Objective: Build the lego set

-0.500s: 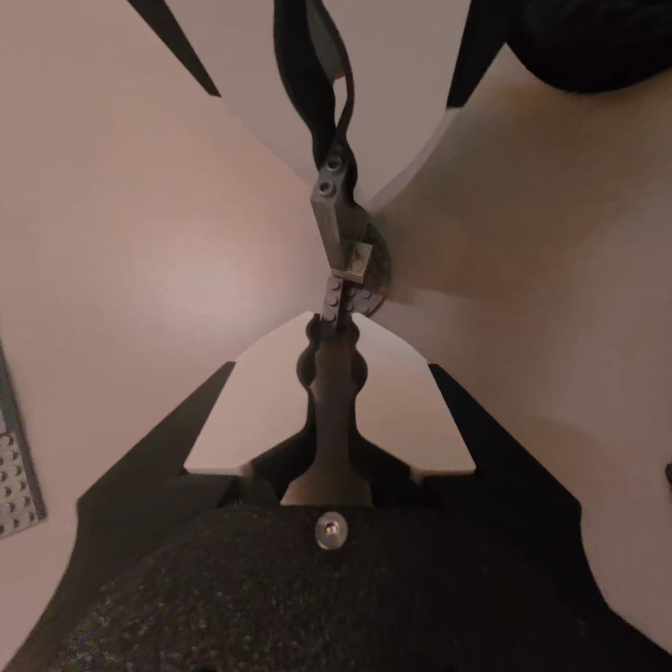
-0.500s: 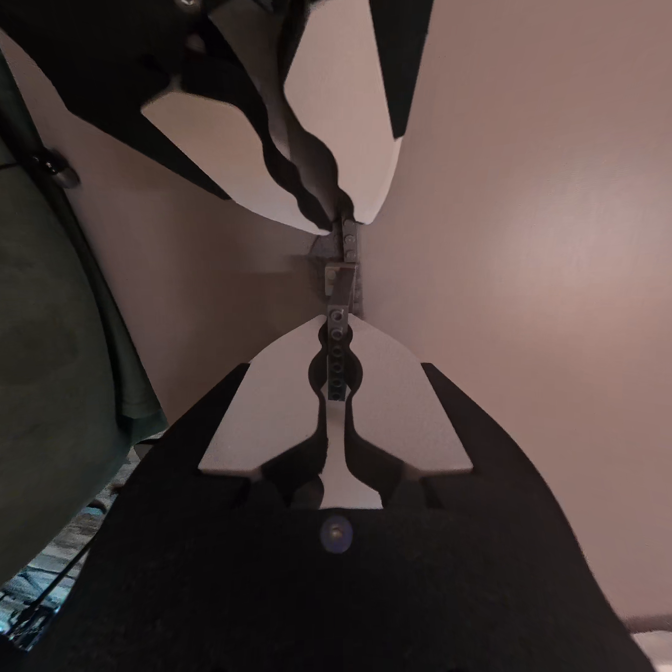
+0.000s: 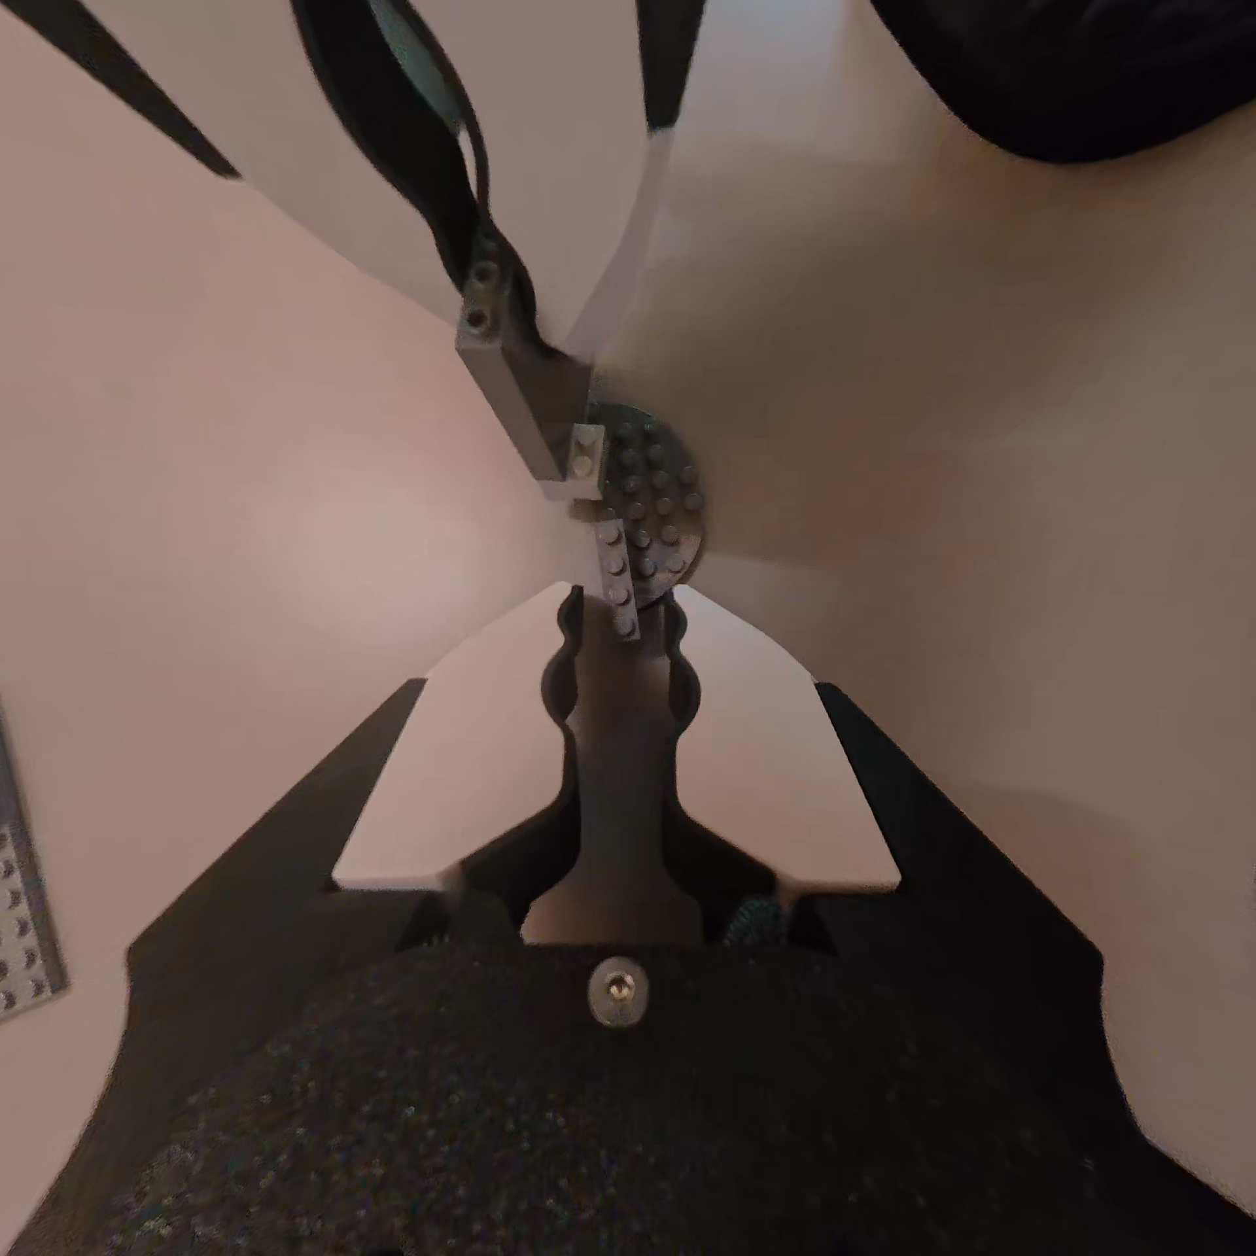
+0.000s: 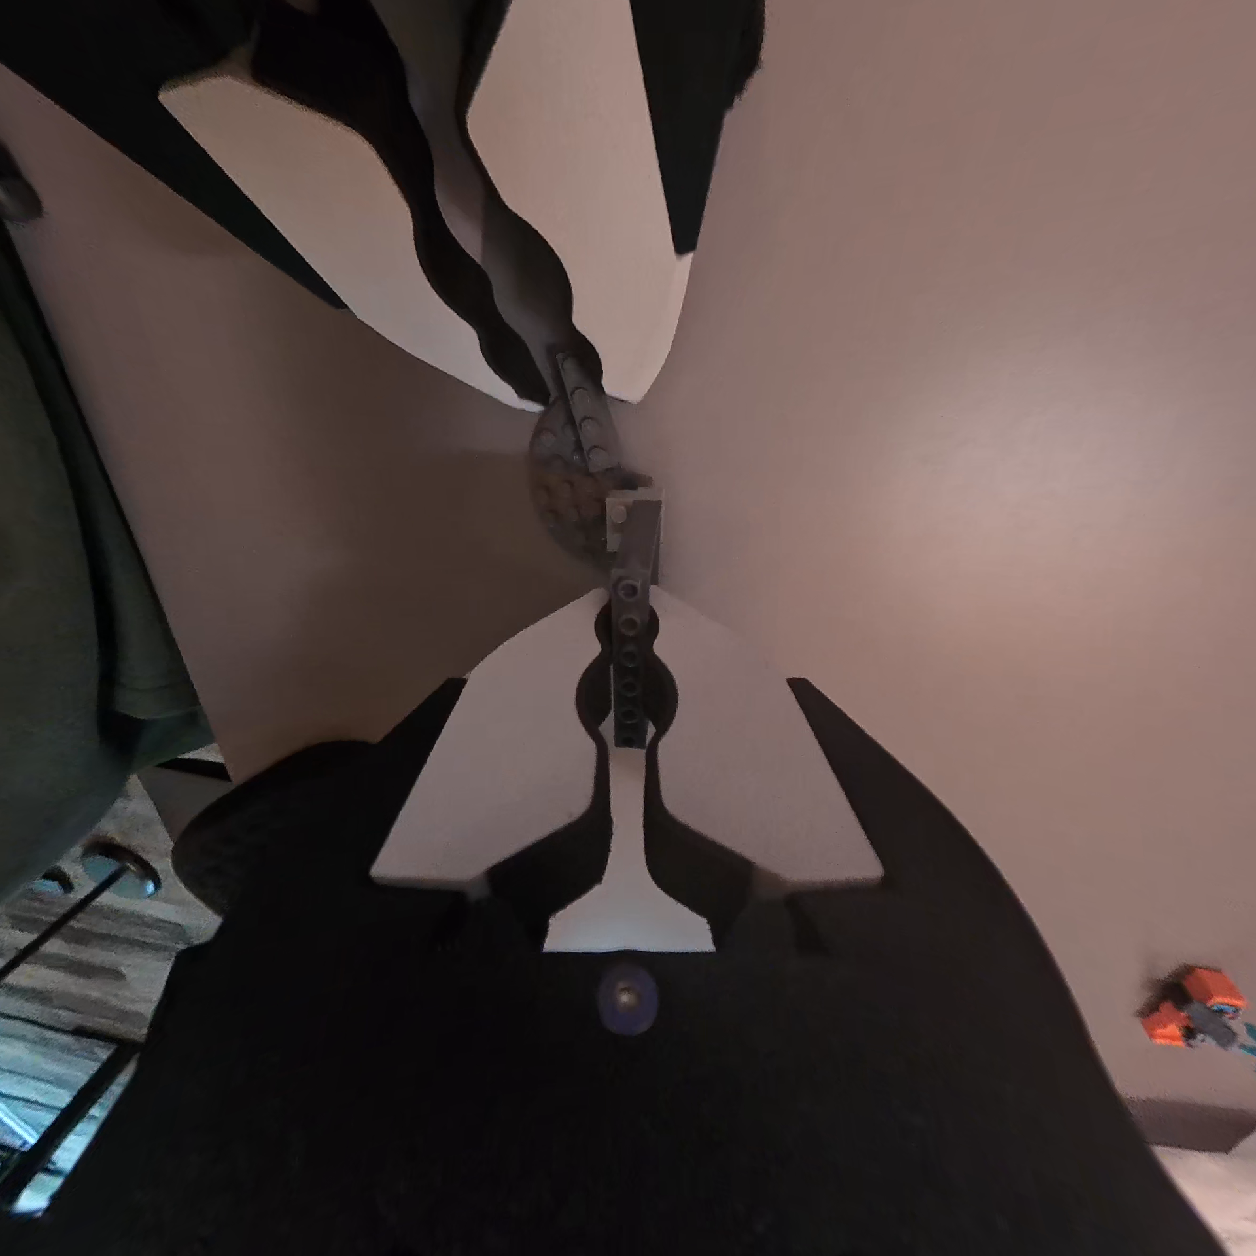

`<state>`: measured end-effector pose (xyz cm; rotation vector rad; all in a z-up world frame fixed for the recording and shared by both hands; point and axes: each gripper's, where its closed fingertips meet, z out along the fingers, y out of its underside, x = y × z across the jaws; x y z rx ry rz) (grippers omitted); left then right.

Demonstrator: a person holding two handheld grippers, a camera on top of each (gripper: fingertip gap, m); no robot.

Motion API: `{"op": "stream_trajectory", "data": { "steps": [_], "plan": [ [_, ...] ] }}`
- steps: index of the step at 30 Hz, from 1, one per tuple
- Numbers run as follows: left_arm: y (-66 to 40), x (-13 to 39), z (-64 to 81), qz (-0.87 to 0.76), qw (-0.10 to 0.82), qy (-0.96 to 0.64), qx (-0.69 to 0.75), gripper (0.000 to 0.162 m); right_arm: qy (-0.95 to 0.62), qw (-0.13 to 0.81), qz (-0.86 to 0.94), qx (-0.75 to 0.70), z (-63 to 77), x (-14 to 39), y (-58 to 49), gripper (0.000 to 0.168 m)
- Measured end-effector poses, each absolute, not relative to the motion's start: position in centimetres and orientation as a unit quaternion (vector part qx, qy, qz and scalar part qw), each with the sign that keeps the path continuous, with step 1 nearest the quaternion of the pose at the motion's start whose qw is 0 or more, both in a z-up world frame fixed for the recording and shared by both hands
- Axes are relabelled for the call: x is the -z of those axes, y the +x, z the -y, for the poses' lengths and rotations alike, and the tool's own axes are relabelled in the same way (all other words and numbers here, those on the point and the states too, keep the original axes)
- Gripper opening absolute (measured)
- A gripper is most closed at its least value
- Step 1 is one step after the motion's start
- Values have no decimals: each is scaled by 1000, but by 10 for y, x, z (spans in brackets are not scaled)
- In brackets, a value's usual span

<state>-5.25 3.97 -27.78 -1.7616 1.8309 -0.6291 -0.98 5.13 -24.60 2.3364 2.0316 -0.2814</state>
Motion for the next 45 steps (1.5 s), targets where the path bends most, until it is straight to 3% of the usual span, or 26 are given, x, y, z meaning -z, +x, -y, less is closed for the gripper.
{"op": "stream_trajectory", "data": {
  "steps": [1,23,45],
  "plan": [
    [-51,278,-40,-675,257,-651,235,20,747,20,-658,92,-51,247,-10,3],
    [-50,277,-36,-729,272,-575,254,8,694,-14,-711,114,-46,251,-12,3],
    [-51,276,-31,-705,292,-596,251,11,719,-12,-686,112,-35,255,-17,4]
  ]
}}
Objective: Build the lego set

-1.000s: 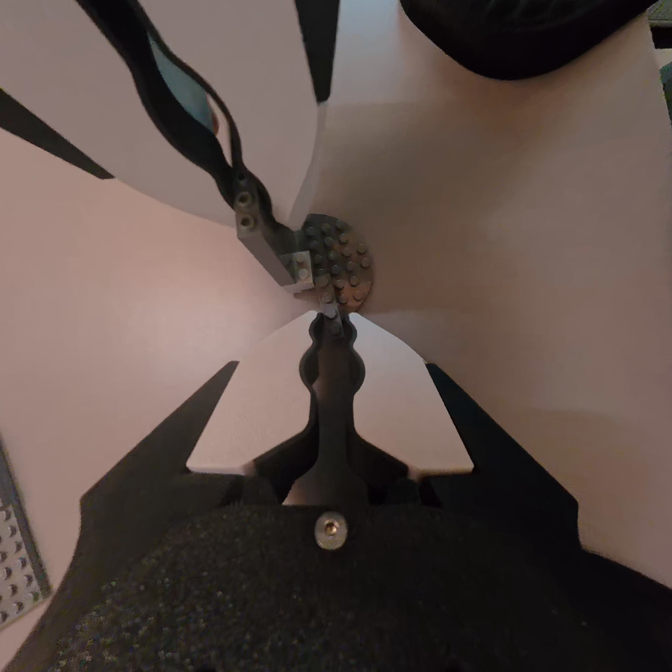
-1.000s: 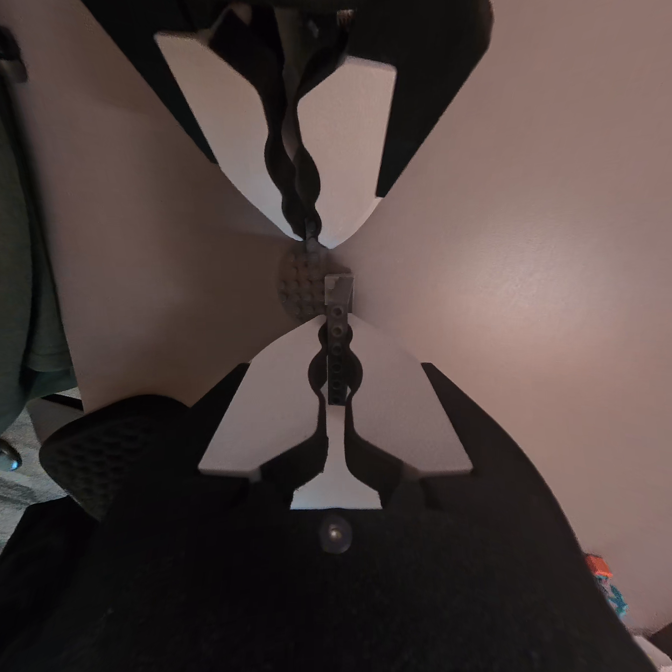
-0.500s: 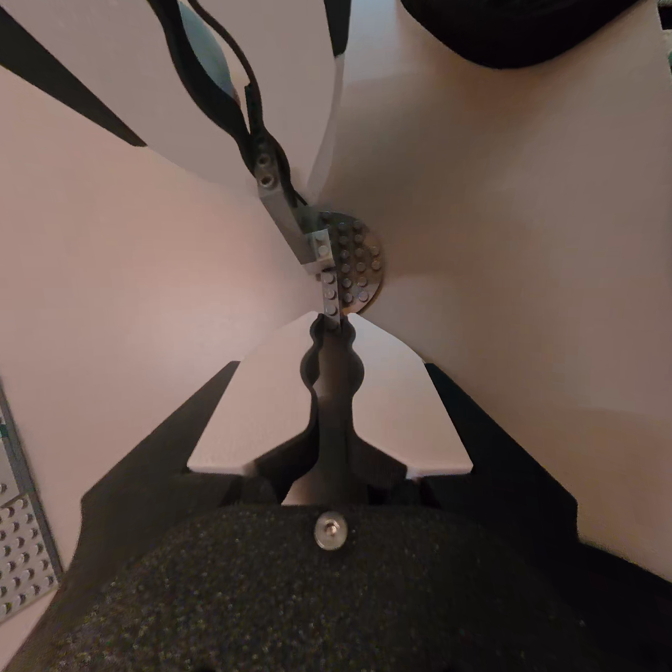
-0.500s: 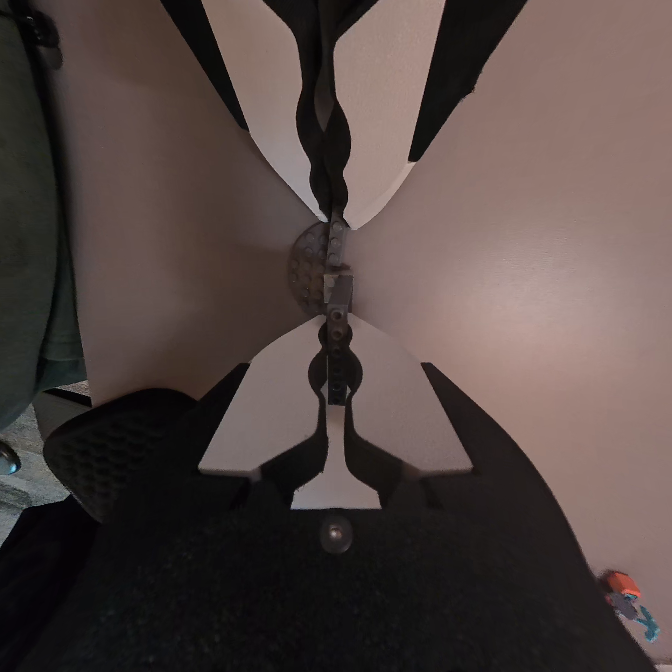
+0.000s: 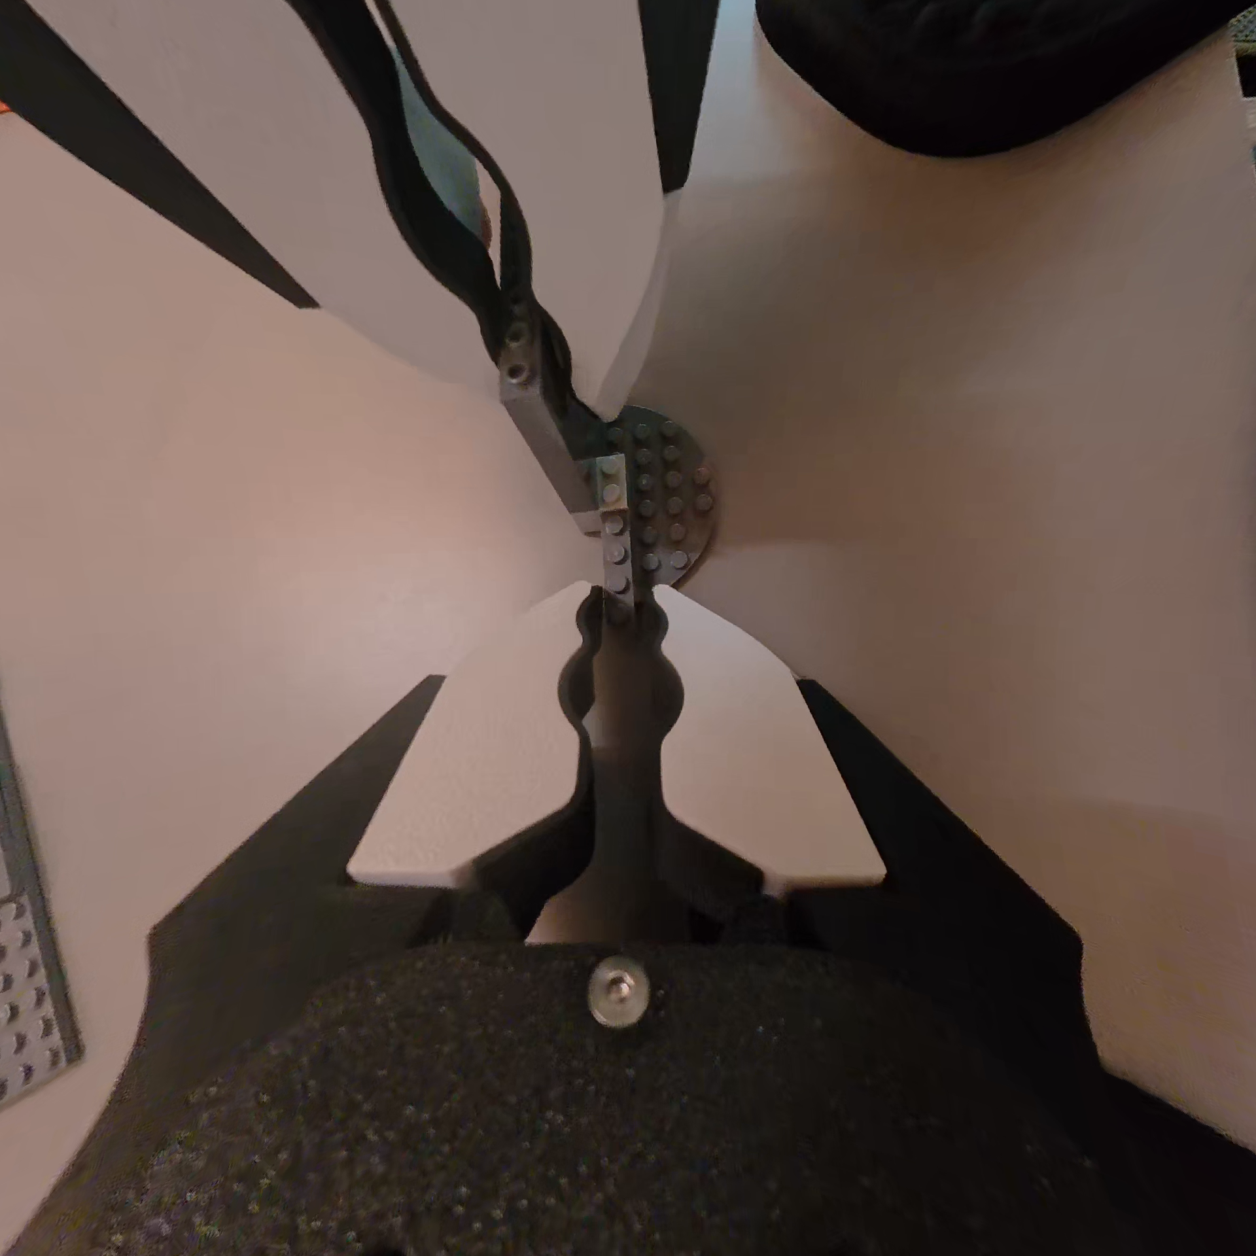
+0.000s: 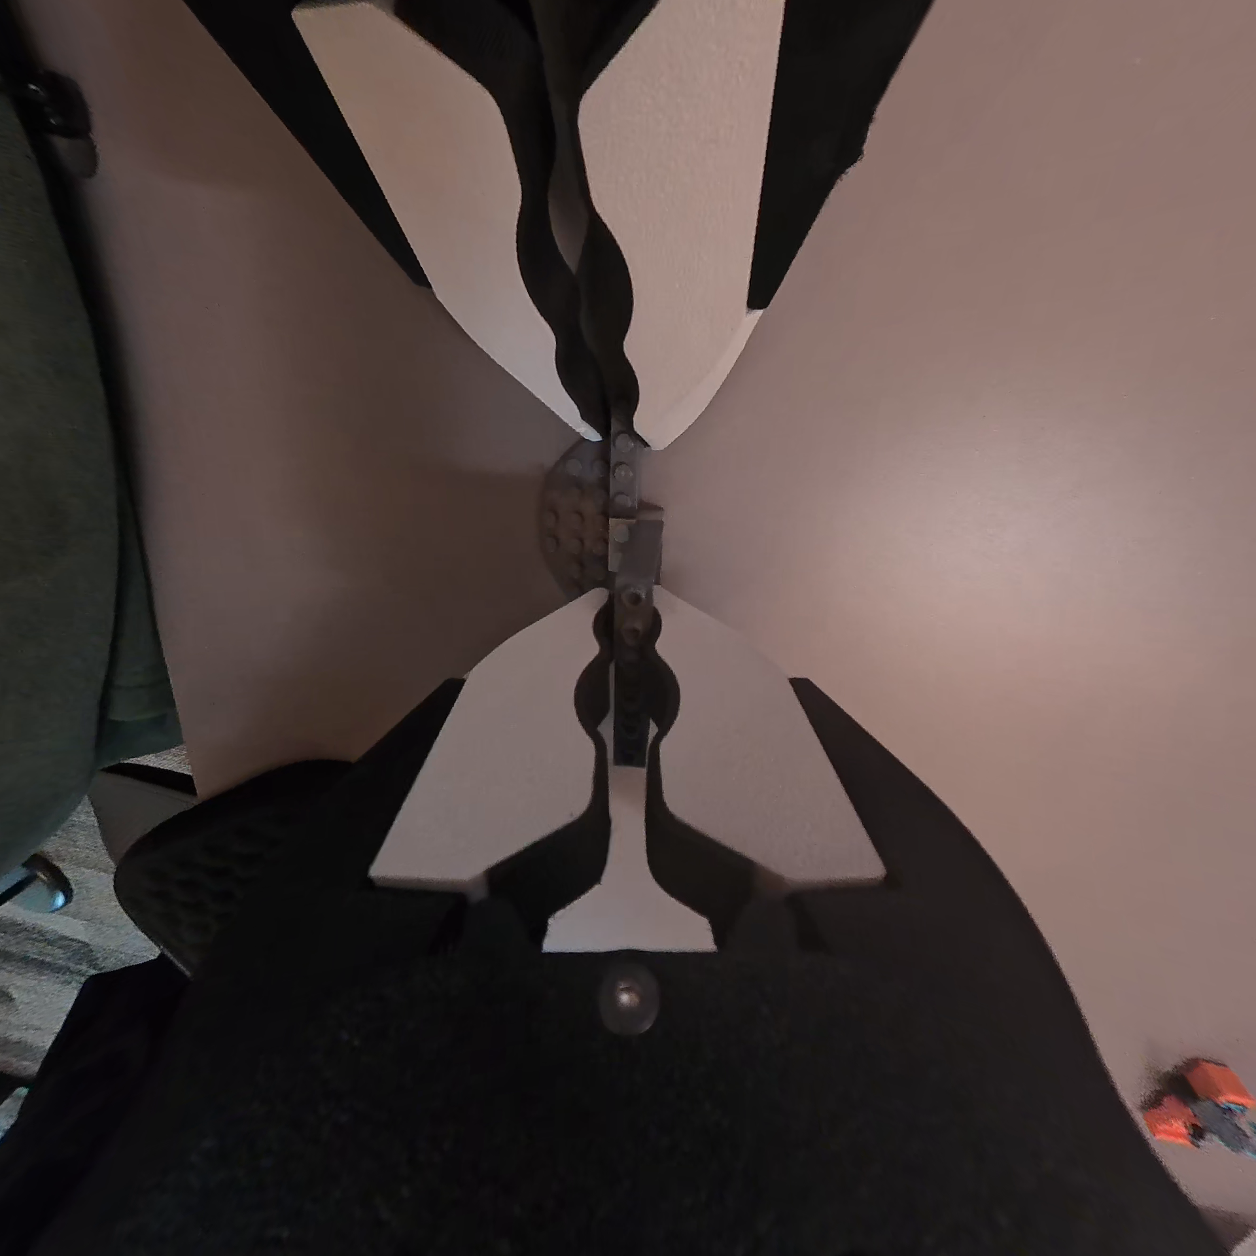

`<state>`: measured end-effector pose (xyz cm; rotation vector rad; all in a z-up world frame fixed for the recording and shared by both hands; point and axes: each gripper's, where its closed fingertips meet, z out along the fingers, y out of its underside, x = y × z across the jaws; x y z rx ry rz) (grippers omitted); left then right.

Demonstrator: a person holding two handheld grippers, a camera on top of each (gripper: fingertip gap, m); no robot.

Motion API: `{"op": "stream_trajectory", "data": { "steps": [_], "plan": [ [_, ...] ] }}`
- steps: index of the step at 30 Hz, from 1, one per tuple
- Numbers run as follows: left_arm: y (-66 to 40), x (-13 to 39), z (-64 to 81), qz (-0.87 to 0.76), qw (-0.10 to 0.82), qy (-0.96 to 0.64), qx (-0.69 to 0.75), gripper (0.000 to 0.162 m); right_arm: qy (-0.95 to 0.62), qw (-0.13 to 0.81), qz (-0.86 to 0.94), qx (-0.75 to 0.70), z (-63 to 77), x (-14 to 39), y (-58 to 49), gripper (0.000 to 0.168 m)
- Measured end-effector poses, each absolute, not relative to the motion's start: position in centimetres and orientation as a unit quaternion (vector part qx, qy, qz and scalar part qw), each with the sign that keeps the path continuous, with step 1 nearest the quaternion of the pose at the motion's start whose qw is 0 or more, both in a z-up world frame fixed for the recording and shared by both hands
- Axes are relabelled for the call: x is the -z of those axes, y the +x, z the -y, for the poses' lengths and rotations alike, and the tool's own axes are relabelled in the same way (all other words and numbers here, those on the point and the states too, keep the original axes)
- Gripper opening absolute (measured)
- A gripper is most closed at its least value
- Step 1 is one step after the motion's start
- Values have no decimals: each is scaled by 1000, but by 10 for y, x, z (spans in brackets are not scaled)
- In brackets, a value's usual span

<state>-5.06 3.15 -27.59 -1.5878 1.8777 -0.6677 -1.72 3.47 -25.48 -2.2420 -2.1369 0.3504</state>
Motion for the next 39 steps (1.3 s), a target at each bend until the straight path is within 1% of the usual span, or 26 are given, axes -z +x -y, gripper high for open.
{"op": "stream_trajectory", "data": {
  "steps": [7,12,14,16,18,25,39],
  "plan": [
    [-53,272,-31,-702,303,-595,248,13,-723,34,674,-147,-34,247,-21,14],
    [-52,275,-31,-699,303,-600,245,14,-714,74,681,-149,-40,238,-21,15],
    [-50,277,-31,-696,300,-604,245,13,-712,77,683,-143,-40,240,-21,14],
    [-49,277,-31,-693,298,-608,249,13,-706,72,691,-133,-37,244,-20,8],
    [-48,278,-31,-689,296,-612,252,12,-702,76,696,-132,-36,246,-22,7],
    [-48,278,-32,-682,299,-616,256,11,-702,82,692,-149,-34,247,-25,5],
    [-47,277,-32,-684,303,-611,258,11,-703,67,677,-207,-38,247,-25,5]
  ]
}}
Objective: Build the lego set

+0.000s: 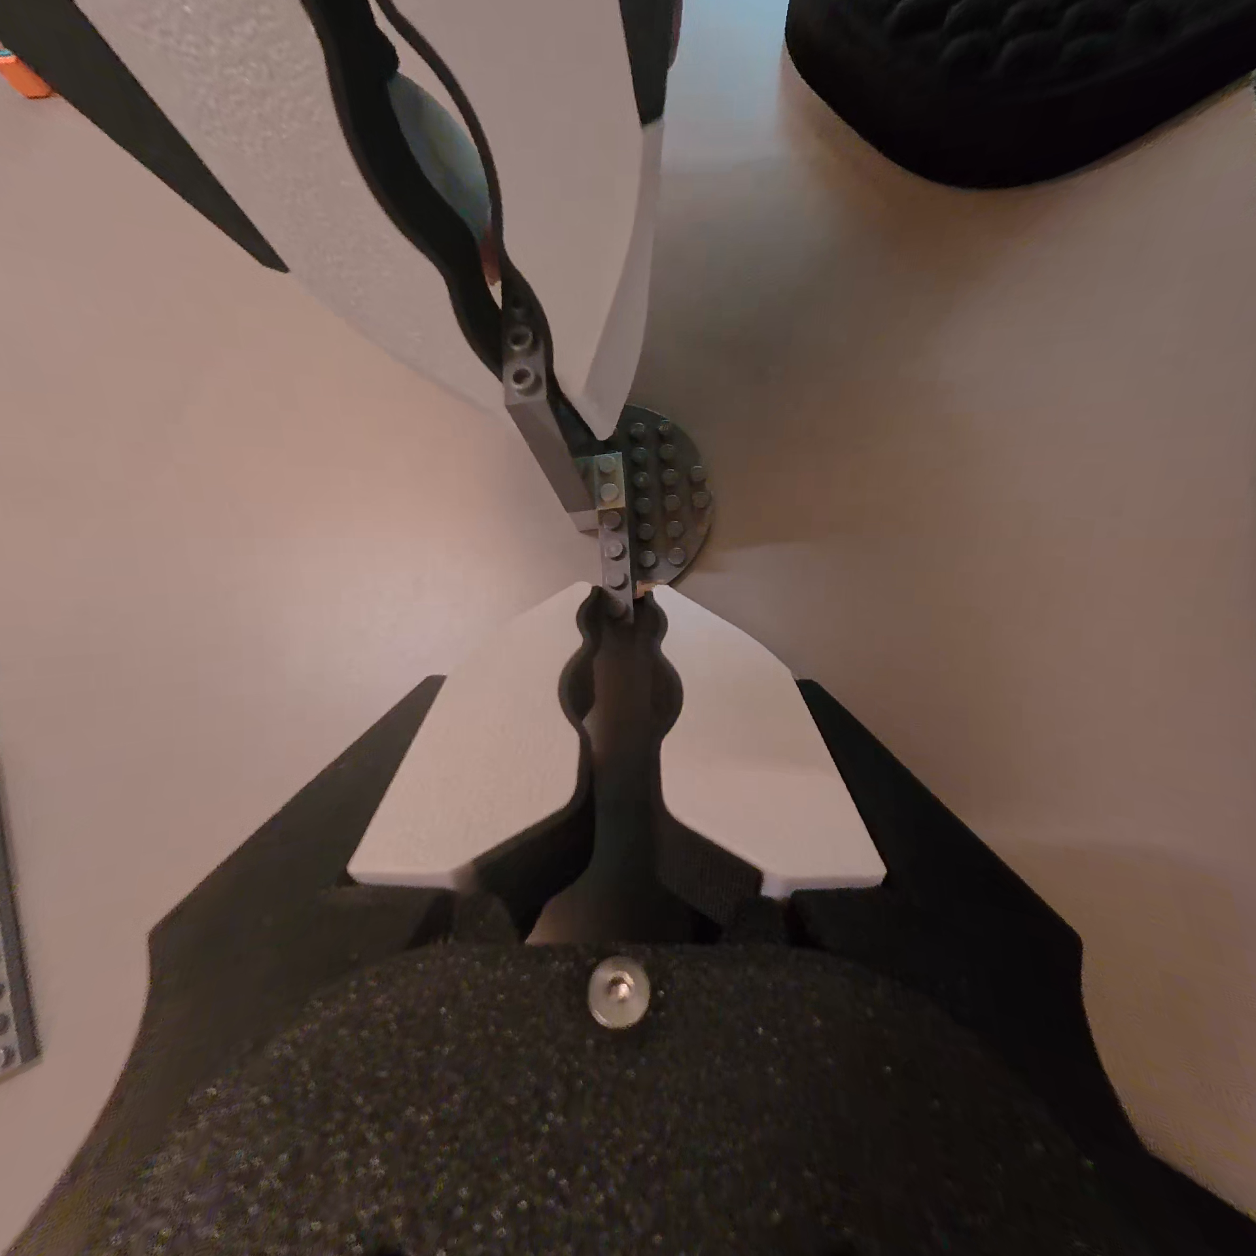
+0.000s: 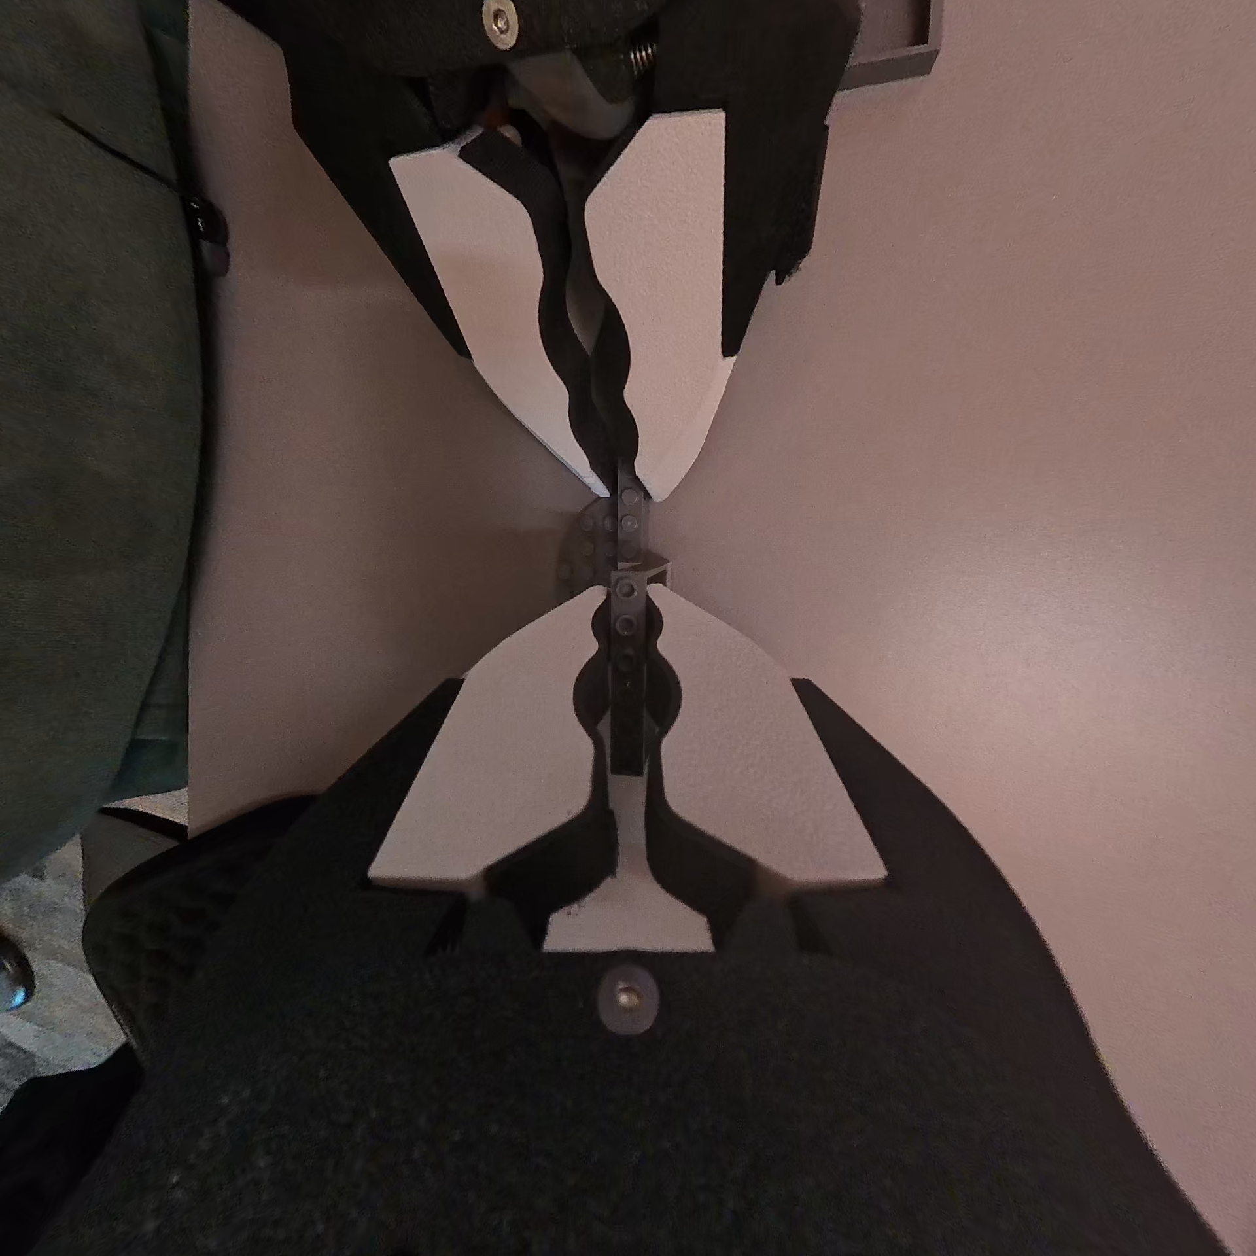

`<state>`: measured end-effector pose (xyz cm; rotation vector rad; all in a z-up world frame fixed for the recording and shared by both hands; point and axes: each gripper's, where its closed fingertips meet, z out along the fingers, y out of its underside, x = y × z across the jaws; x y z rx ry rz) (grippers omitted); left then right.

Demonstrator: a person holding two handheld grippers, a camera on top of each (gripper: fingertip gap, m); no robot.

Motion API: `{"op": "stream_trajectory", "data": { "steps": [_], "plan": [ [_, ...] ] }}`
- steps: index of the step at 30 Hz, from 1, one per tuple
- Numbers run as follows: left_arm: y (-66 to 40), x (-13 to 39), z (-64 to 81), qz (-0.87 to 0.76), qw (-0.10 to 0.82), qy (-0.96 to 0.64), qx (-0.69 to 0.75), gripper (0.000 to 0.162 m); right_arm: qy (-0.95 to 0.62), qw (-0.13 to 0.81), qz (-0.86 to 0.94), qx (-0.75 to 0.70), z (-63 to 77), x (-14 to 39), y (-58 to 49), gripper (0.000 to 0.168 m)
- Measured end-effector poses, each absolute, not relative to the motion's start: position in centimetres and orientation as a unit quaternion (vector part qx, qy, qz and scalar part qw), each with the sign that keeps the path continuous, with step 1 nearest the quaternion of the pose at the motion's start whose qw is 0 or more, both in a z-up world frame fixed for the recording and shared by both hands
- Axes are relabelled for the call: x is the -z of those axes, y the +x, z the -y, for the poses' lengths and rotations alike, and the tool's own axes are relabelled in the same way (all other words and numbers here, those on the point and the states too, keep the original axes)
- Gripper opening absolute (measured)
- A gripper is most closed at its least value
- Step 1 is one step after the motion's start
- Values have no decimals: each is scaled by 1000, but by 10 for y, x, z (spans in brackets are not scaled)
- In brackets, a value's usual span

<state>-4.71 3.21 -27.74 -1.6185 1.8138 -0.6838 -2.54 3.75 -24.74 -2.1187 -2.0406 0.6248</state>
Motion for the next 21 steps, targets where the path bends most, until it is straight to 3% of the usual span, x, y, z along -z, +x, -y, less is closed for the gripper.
{"op": "stream_trajectory", "data": {
  "steps": [13,21],
  "plan": [
    [-45,277,-34,-683,308,-609,260,10,-700,100,682,-186,-41,246,-10,21],
    [-41,277,-36,-681,312,-611,257,9,-692,96,698,-160,-41,259,-5,15]
  ]
}}
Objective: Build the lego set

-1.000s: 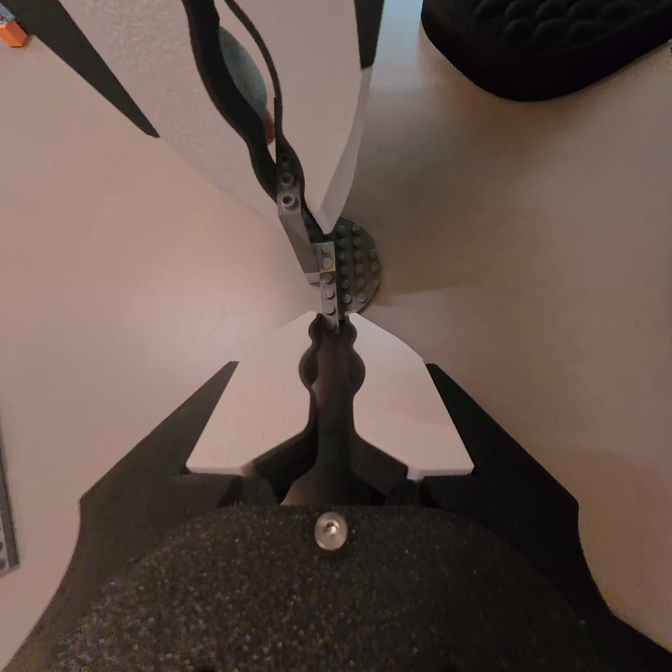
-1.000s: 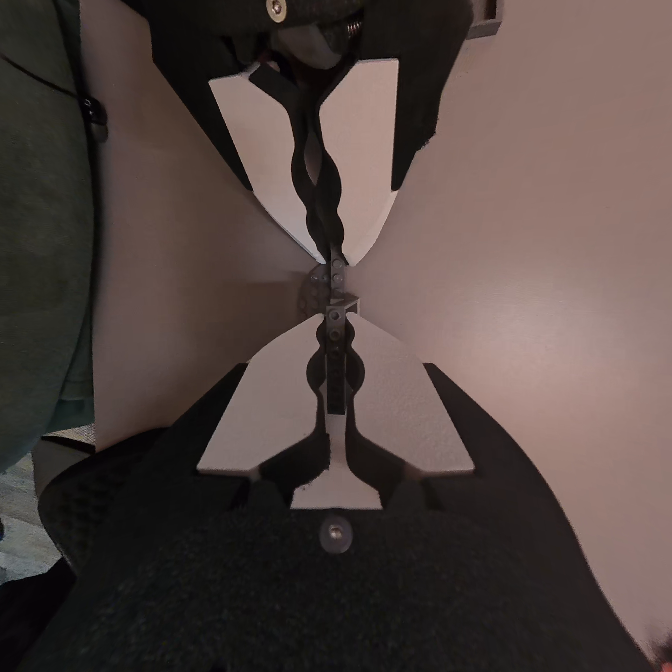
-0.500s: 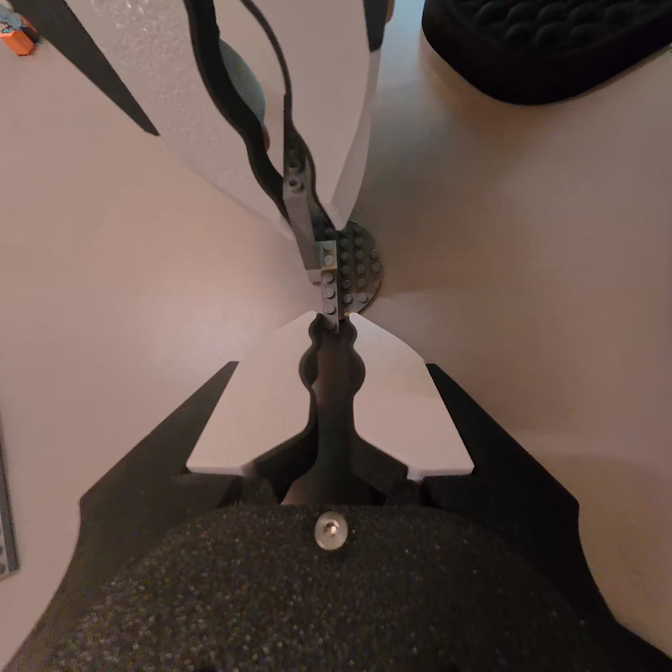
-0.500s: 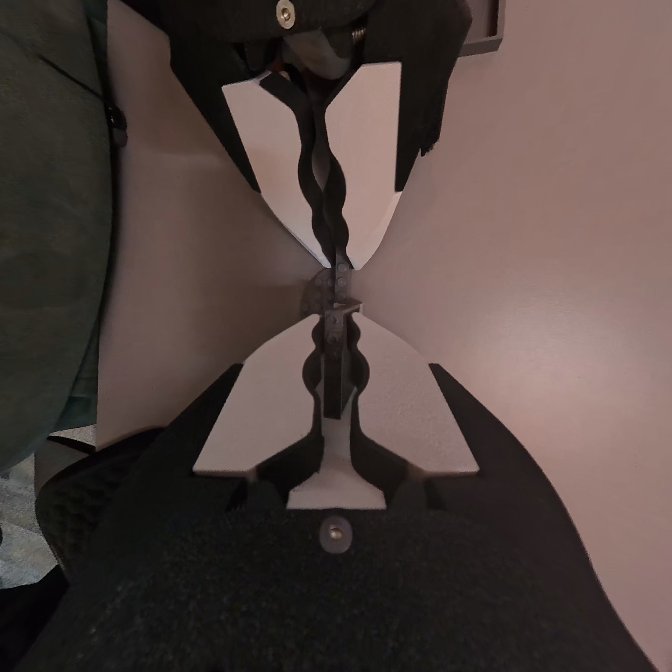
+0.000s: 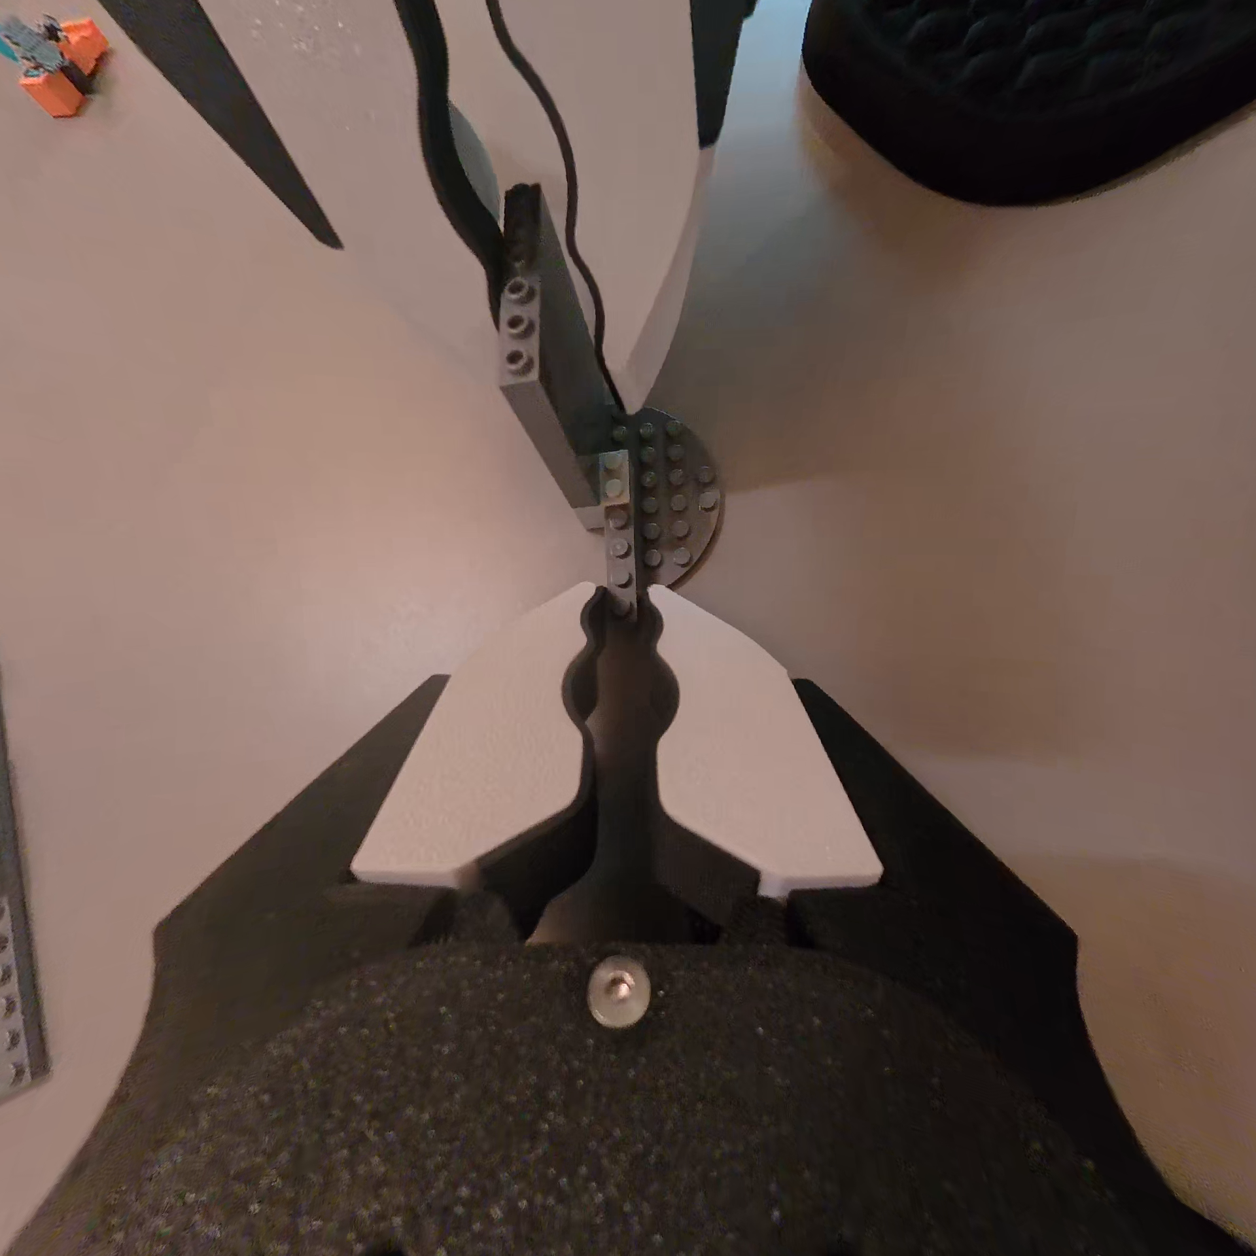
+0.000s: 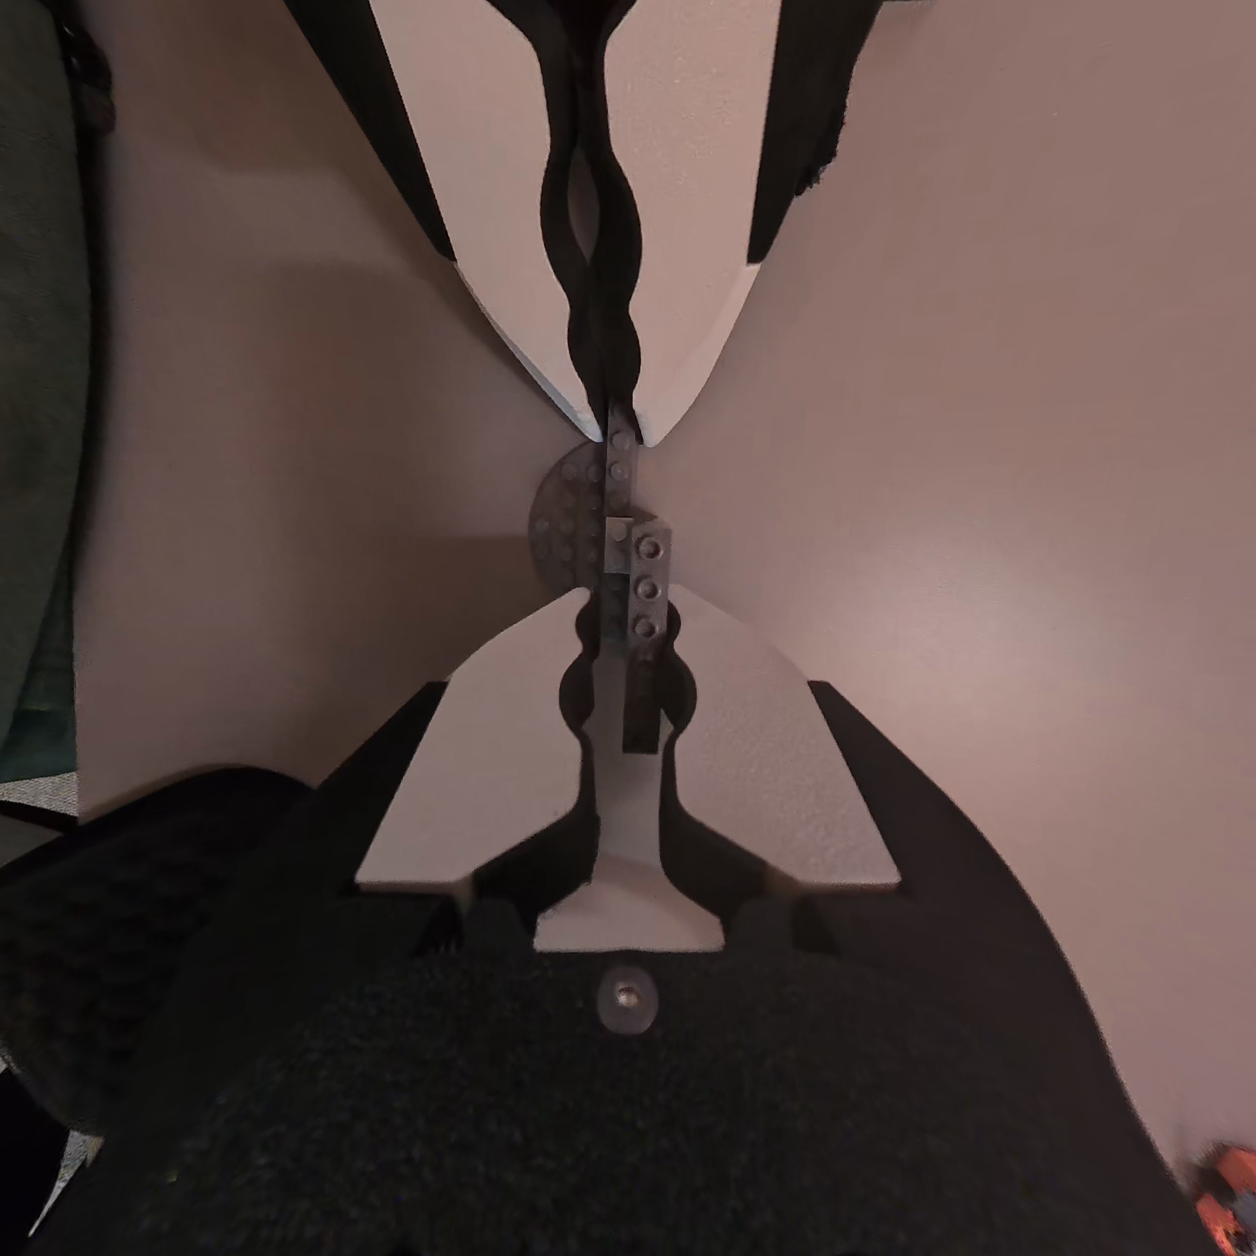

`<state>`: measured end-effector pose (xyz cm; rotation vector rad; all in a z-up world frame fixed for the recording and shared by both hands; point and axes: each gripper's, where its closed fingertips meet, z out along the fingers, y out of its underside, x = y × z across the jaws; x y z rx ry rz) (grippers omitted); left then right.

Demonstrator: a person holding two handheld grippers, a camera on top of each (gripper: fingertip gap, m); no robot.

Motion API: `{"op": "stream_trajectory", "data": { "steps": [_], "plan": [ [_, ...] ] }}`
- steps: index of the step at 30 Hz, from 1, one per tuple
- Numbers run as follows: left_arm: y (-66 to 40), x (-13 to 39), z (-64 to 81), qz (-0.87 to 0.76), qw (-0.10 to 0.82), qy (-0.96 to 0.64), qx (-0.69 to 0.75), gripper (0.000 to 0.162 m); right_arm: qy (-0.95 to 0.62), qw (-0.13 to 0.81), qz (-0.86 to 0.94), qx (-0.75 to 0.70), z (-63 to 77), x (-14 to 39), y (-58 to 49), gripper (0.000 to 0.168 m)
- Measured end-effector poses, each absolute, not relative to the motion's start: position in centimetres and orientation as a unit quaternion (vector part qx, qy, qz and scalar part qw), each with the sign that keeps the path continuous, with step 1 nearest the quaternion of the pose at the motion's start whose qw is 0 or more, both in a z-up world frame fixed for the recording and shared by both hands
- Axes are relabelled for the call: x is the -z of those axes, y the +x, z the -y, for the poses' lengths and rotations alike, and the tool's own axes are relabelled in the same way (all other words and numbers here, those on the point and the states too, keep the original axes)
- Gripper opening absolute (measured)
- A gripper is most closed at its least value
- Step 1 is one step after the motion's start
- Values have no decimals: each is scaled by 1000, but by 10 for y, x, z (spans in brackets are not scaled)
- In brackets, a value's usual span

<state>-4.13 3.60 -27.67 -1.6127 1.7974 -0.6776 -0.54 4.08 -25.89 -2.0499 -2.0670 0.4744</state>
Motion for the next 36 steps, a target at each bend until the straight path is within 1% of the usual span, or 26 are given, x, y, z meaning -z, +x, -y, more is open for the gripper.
{"op": "stream_trajectory", "data": {
  "steps": [3,6,12,20,24,28,32,34,36],
  "plan": [
    [-40,276,-36,-682,313,-610,256,8,-692,96,697,-161,-40,262,-5,15],
    [-38,275,-35,-685,316,-604,256,8,-690,106,700,-150,-42,264,-4,6],
    [-37,264,-36,-699,349,-576,242,7,-696,136,686,-163,-44,258,-3,6],
    [-36,252,-33,-688,338,-575,285,7,-716,193,640,-202,-40,245,-1,6],
    [-37,254,-31,-700,329,-570,278,7,-724,196,626,-214,-35,245,6,6],
    [-36,254,-28,-706,323,-565,279,7,-730,194,624,-202,-32,249,11,6],
    [-36,256,-28,-705,318,-567,282,7,-741,190,628,-145,-41,253,20,6],
    [-36,257,-28,-705,318,-568,282,7,-749,190,622,-125,-49,252,23,9],
    [-37,257,-29,-706,320,-568,278,7,-752,186,619,-126,-53,247,26,17]
  ]
}}
